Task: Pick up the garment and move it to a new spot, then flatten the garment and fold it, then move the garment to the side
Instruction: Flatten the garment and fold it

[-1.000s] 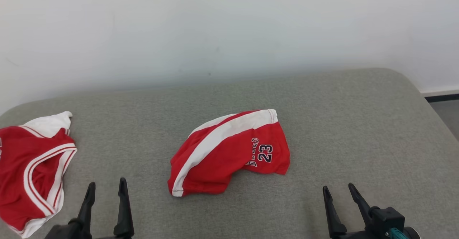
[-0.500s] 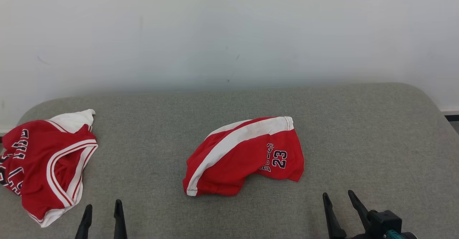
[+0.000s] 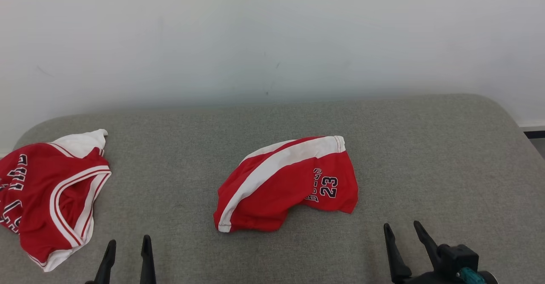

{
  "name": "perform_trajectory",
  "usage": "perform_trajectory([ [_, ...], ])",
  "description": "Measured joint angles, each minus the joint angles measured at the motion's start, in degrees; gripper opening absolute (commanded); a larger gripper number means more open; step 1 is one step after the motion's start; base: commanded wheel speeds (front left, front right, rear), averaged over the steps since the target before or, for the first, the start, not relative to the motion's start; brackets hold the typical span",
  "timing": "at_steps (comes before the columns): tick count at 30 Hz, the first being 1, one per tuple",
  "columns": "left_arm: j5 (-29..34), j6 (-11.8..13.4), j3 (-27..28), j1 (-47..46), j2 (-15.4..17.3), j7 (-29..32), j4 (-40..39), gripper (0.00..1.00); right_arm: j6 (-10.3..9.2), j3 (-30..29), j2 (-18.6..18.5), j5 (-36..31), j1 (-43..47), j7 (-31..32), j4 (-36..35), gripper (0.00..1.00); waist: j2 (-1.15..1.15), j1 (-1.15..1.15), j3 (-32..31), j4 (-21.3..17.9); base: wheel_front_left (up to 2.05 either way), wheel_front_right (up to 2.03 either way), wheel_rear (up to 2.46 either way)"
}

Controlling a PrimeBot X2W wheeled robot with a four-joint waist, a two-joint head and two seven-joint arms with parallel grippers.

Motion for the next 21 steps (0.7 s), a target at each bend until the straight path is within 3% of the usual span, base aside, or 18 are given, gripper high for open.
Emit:
perform_trajectory([
  [4,0.3,-0.5,-0.1,-0.9,-0.2,0.0,0.5,1.0,0.01,0.4,0.0,2.4,-2.5,2.1,0.1,1.0,0.0,0.0,0.5,0.2,0.0,0.0,0.0],
  [9,0.6,-1.2,-1.2,-2.8,-0.4,0.0,0.7,1.0,0.0,1.8,-0.4,3.8,-12.0,10.5,2.2,1.0,0.0,0.01,1.9,0.5,0.0,0.0,0.0],
  [14,0.9,-2.0,-3.7,-5.6,-0.5,0.0,0.7,1.0,0.01,0.8,-2.7,6.2,-23.3,19.7,9.4,1.0,0.0,0.01,4.0,1.9,0.0,0.0,0.0],
  [21,1.1,-3.4,-7.3,-9.7,-0.5,0.0,0.0,1.0,0.01,-3.5,-4.4,12.3,-36.3,25.4,22.0,1.0,0.0,0.02,9.1,5.0,0.0,0.0,0.0],
])
